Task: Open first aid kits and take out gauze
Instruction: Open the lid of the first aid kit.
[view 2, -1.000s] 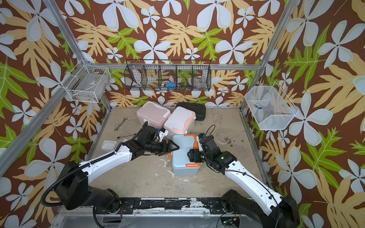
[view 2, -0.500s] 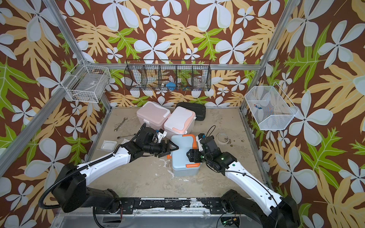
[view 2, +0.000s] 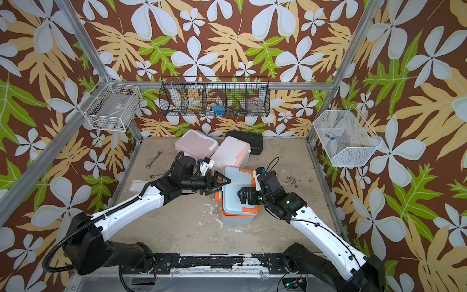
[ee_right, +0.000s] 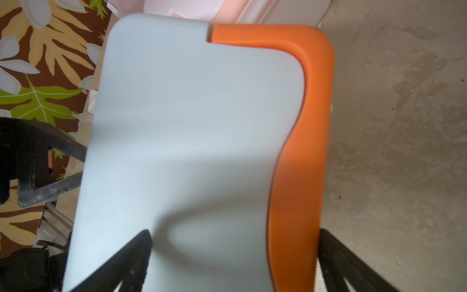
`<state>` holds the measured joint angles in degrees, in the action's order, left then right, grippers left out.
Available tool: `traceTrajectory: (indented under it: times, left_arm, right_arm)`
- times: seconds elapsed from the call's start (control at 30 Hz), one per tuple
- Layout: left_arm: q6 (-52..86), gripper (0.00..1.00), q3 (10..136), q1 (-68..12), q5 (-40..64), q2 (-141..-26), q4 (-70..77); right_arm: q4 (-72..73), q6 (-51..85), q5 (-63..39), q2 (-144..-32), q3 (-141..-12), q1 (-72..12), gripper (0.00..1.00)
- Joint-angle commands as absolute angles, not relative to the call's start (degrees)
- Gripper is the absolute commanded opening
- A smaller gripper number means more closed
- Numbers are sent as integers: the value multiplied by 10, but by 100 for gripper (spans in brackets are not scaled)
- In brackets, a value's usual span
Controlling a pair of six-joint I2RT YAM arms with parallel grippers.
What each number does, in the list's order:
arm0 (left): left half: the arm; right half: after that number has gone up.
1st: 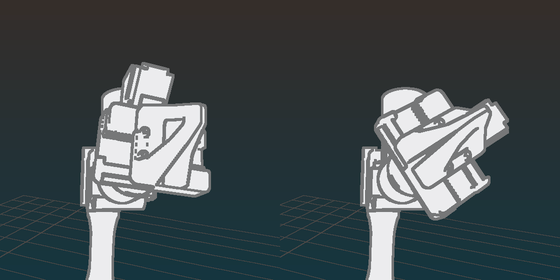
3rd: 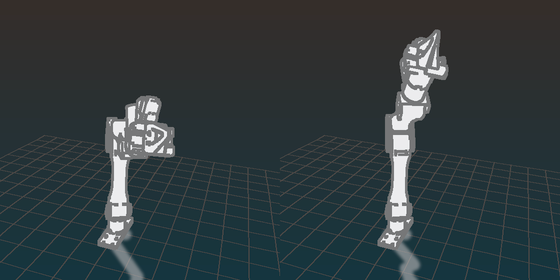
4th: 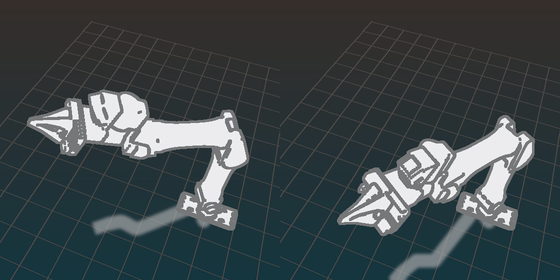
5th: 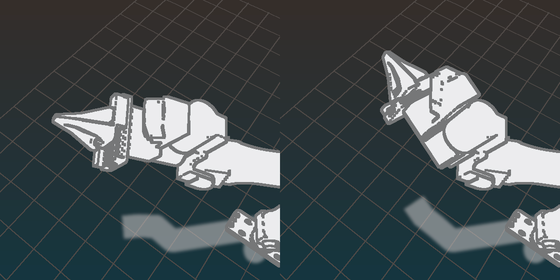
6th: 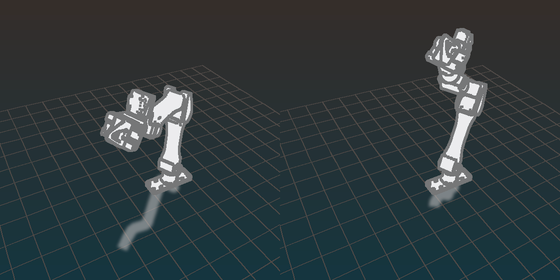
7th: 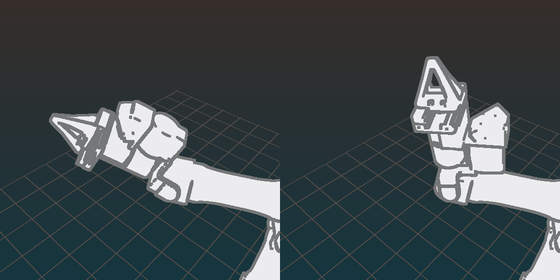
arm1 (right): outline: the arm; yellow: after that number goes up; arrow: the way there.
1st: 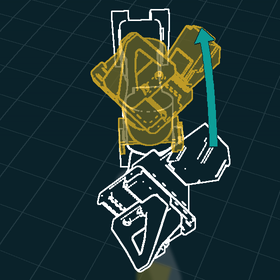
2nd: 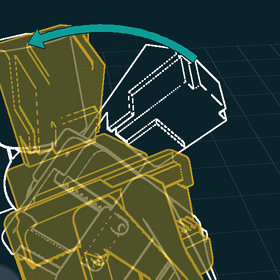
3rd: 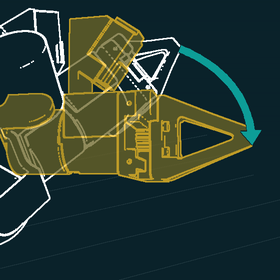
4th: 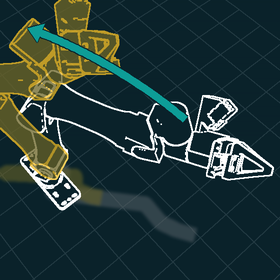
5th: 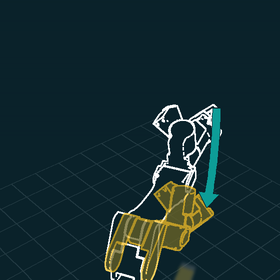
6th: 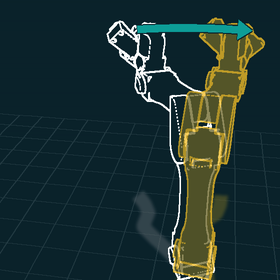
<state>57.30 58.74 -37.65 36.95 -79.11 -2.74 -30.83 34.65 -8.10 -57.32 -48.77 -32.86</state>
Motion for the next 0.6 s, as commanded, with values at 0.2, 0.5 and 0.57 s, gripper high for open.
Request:
traceTrajectory:
  times: [0.2, 0.5, 0.57]
  left_arm:
    - [592, 86, 679, -404, 420, -838, 51]
    - [597, 86, 797, -444, 395, -909, 35]
    - [600, 86, 819, -453, 392, -922, 35]
  right_arm:
    - [-360, 322, -86, -522, -528, -324, 100]
    - [-393, 311, -88, -477, -568, -324, 100]
    - [-395, 313, -90, -472, -570, -324, 100]
